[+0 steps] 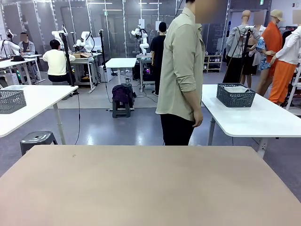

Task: Fold the towels and place them in the basket.
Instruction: Stack the folded Towel with hook on the right side of the table.

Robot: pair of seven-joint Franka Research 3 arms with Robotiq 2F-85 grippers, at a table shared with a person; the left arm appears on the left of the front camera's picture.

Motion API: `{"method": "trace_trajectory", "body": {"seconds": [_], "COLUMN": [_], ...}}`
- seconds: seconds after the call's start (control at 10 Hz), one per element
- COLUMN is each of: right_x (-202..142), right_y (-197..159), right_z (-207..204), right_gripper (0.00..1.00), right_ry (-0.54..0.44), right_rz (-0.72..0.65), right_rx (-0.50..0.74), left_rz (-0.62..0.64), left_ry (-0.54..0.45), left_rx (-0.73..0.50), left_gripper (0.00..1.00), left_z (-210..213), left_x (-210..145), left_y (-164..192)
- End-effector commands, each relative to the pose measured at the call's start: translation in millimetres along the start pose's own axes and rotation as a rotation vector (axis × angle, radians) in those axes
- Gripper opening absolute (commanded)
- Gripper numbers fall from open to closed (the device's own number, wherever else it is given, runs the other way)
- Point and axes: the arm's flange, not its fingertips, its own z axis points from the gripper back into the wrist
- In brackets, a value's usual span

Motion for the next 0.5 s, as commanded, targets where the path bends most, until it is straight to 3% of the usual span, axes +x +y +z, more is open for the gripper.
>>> {"method": "trace_trajectory", "body": {"seconds": [0.0, 0.4], "right_x": [-0.7, -0.7], "right_y": [1.2, 1.2], "right_z": [0.2, 0.2], "right_gripper": [0.87, 0.87], "right_ry": [-0.001, -0.001], "right_rz": [0.004, 0.004], "right_rx": [-0.001, -0.001], "left_rz": [0.002, 0.002], "left_ry": [-0.004, -0.004], "left_rx": [0.014, 0.014], "left_gripper": [0.84, 0.84], "left_z": [-2.4, -2.4], "left_x": [-3.1, -3.1], "left_y": [-1.1, -1.1]}}
